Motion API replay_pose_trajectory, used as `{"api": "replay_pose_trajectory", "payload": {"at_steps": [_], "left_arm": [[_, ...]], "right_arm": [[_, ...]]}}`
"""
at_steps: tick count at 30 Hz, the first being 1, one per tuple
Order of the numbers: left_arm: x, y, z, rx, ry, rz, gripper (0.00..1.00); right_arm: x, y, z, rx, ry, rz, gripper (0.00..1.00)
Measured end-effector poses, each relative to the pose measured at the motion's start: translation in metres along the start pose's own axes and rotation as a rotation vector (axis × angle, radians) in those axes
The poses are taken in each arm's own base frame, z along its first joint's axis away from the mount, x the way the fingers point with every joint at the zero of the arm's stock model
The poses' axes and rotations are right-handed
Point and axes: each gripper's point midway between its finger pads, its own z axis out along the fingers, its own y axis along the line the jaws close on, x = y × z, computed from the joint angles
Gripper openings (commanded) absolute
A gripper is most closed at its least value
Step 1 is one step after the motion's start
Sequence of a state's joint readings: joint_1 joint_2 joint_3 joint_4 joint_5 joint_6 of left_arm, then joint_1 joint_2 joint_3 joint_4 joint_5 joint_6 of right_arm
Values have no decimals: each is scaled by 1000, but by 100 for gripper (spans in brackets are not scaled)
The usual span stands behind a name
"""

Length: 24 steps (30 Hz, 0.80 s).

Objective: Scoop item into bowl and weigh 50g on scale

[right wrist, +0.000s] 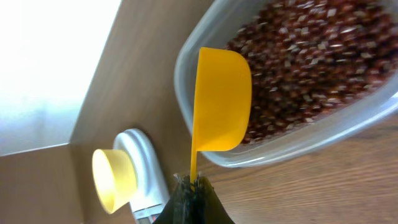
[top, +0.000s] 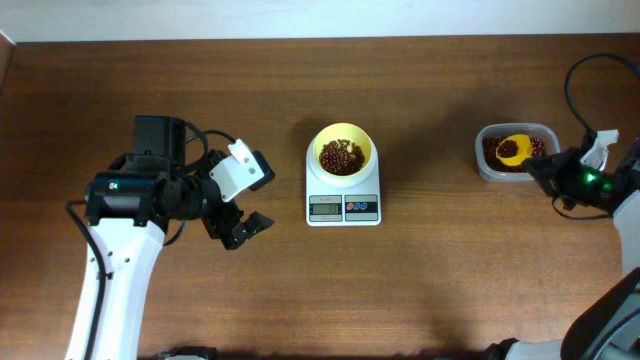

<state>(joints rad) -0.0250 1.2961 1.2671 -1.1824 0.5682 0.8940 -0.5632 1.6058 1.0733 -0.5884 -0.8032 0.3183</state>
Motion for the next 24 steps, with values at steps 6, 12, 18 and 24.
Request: {"api": "replay_pose_trajectory", "payload": {"at_steps": [6, 12, 18, 24], "left_arm": [[0, 0, 0, 0, 0, 0, 99], [0, 0, 0, 0, 0, 0, 99], [0, 0, 0, 0, 0, 0, 99], [0, 0, 0, 0, 0, 0, 99]], "right_arm": [[4, 24, -2, -137, 32, -15, 4], [11, 45, -6, -259, 73, -18, 4], [36, 83, 19, -325, 157, -144, 4], [96, 148, 56, -435, 298, -372, 4]]}}
